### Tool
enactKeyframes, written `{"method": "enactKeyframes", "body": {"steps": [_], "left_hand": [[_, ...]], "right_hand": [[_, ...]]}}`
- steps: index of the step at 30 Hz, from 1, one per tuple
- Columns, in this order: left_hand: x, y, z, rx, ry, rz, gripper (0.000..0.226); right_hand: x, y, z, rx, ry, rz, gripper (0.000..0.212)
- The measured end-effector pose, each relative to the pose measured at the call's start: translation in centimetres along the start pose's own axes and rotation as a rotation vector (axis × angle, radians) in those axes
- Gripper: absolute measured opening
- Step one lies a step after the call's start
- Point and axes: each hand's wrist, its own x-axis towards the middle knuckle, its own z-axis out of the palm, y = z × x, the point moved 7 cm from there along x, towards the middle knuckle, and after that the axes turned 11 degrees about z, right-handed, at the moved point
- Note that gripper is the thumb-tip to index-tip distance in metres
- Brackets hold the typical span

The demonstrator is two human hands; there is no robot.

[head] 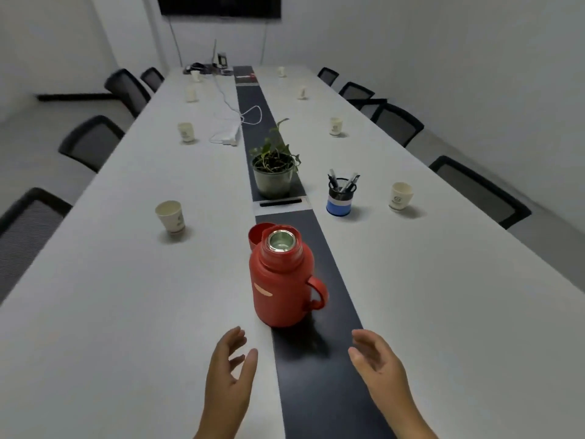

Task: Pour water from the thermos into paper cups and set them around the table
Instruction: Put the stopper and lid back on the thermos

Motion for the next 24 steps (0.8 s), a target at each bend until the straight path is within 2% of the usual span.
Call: {"method": "enactKeyframes", "body": {"steps": [4, 8, 12, 17, 21, 24], "left_hand": [[3.9, 0.5, 3.1, 0.067, 0.078, -0.049, 0.043], [7.0, -0.2, 3.9, 0.154, 0.099, -0.112, 0.052], [10.1, -0.7, 4.0, 0.160, 0.075, -0.126, 0.057], [12.3, -0.8, 3.7, 0.098, 0.014, -0.048, 0.047], [12.4, -1.5, 1.5, 0.129, 0.039, -0.061, 0.058], [12.6, -1.4, 0.0, 0.152, 0.020, -0.078, 0.068]], "right_hand": [[7.9, -2.7, 2.0, -0.145, -0.191, -0.077, 0.042], [12.3, -3.9, 6.1, -0.342, -0.380, -0.110, 0.056], [14.5, -4.5, 7.4, -0.348, -0.377, -0.127, 0.060], [14.2, -4.3, 9.5, -0.320, -0.458, -0.155, 0.064], [13.4, -4.1, 11.6, -0.344, -0.526, -0.154, 0.078], [12.6, -4.2, 13.1, -0.349, -0.600, -0.166, 0.076]]}}
